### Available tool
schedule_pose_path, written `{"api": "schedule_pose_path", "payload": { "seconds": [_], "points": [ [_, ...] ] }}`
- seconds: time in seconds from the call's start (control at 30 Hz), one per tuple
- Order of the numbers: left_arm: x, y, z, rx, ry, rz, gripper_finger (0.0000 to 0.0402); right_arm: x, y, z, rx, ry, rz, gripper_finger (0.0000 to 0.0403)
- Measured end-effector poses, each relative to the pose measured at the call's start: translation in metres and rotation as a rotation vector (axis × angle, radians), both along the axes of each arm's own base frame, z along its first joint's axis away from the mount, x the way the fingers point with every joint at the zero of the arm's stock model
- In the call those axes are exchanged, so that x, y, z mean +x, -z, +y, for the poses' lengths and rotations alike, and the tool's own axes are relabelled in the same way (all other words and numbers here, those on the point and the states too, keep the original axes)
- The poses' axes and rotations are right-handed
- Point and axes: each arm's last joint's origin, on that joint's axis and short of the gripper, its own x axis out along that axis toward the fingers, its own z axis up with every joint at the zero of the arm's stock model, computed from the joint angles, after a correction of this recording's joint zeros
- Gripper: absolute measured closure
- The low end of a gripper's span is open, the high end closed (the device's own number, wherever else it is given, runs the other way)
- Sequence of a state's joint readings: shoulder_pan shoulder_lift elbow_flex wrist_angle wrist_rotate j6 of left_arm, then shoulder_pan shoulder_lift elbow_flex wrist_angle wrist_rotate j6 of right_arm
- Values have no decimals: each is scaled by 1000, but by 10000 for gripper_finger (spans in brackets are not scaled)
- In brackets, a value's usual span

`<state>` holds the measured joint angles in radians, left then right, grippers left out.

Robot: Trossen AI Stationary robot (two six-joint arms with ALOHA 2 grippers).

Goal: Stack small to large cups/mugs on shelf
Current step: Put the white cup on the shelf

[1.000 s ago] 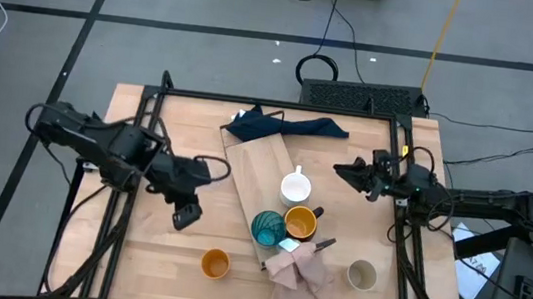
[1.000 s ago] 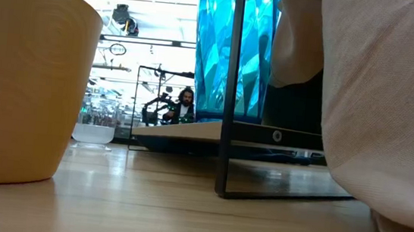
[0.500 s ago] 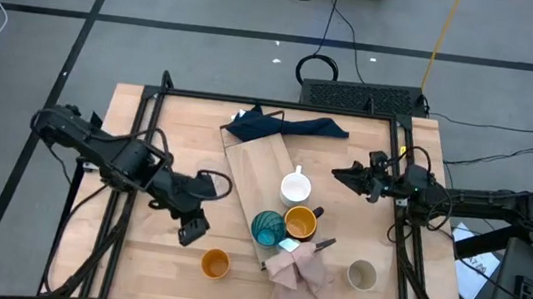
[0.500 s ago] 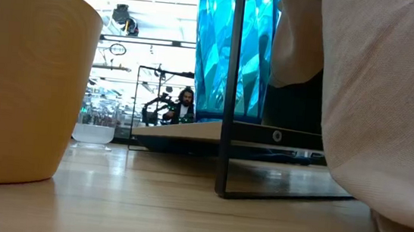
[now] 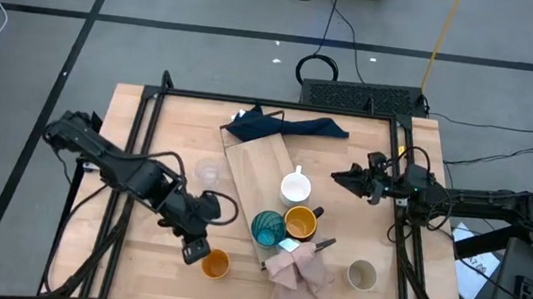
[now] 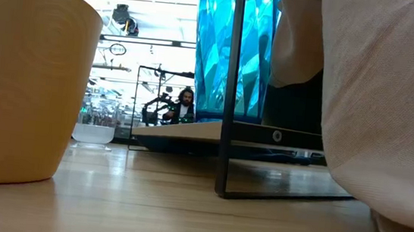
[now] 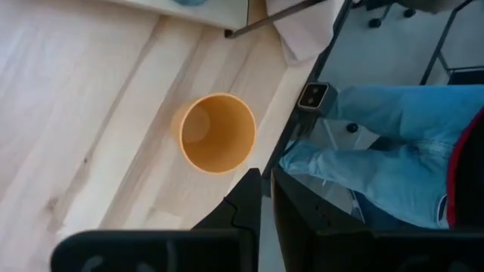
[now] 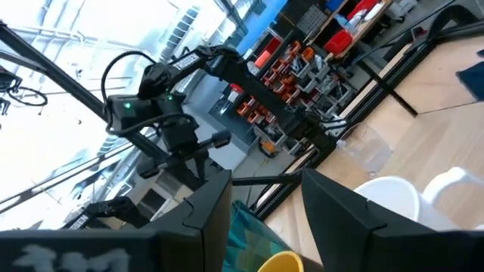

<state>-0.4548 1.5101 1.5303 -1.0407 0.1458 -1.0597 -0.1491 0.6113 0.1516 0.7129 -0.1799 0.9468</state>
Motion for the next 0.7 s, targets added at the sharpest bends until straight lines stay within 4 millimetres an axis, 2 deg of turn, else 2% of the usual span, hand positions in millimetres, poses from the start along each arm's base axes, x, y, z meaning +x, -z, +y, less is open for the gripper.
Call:
{"api": "schedule_pose_path", "payload": {
  "seconds": [0.2,0.3,0.5,0.7],
  "points": [
    [5,1,0,2,-10,-26,371,0,5,7,101,-260,72,250],
    [9,0,2,16,-22,-67,371,-1,-5,9,113,-324,29,250],
    [12,-1,8,22,-33,-79,371,6,-55,14,42,-415,-13,256],
    [17,-1,18,50,-70,-97,371,5,-110,27,-161,-476,185,287]
  ]
}}
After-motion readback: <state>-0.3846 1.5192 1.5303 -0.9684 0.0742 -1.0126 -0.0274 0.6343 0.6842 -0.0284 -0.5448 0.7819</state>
